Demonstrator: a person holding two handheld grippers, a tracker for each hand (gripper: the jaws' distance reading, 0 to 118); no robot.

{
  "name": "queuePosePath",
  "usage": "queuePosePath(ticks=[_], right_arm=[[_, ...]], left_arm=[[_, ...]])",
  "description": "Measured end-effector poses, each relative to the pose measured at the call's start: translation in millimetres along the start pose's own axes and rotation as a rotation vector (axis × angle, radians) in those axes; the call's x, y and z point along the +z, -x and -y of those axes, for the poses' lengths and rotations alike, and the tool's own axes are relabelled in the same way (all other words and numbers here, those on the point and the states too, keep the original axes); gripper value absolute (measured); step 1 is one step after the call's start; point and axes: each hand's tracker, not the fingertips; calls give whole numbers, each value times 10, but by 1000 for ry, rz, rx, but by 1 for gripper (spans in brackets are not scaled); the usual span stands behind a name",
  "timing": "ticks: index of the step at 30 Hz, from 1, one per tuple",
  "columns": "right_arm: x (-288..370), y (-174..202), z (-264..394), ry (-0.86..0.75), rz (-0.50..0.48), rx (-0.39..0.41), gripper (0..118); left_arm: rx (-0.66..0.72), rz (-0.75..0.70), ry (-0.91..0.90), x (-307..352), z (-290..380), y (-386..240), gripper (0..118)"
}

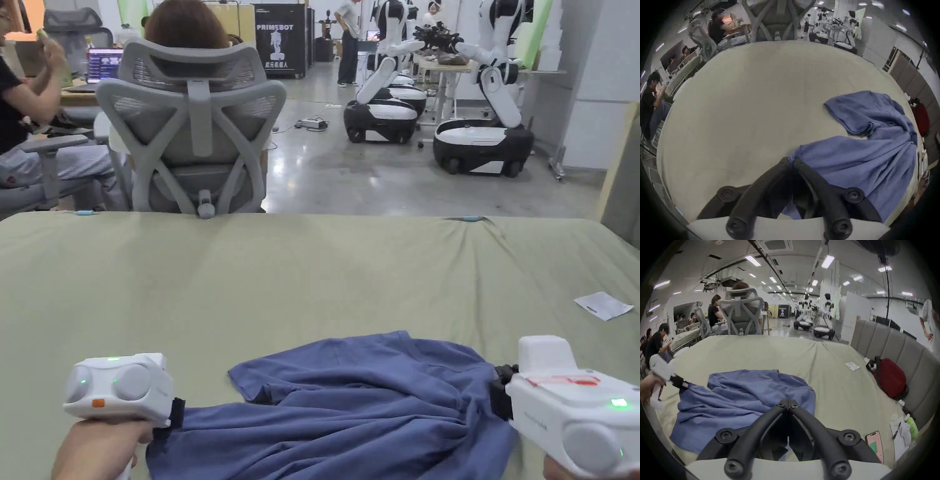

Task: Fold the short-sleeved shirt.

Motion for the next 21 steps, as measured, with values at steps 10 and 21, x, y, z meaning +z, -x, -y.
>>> queuePosePath(ticks=[10, 21], right_arm=[[-1744, -870, -511, 395, 13, -104, 0], [-2287, -976, -282, 464, -45, -188, 105]], left_arm=[[-25, -15, -64, 235, 148, -156, 0], [-48, -23, -34, 194, 138, -247, 0]])
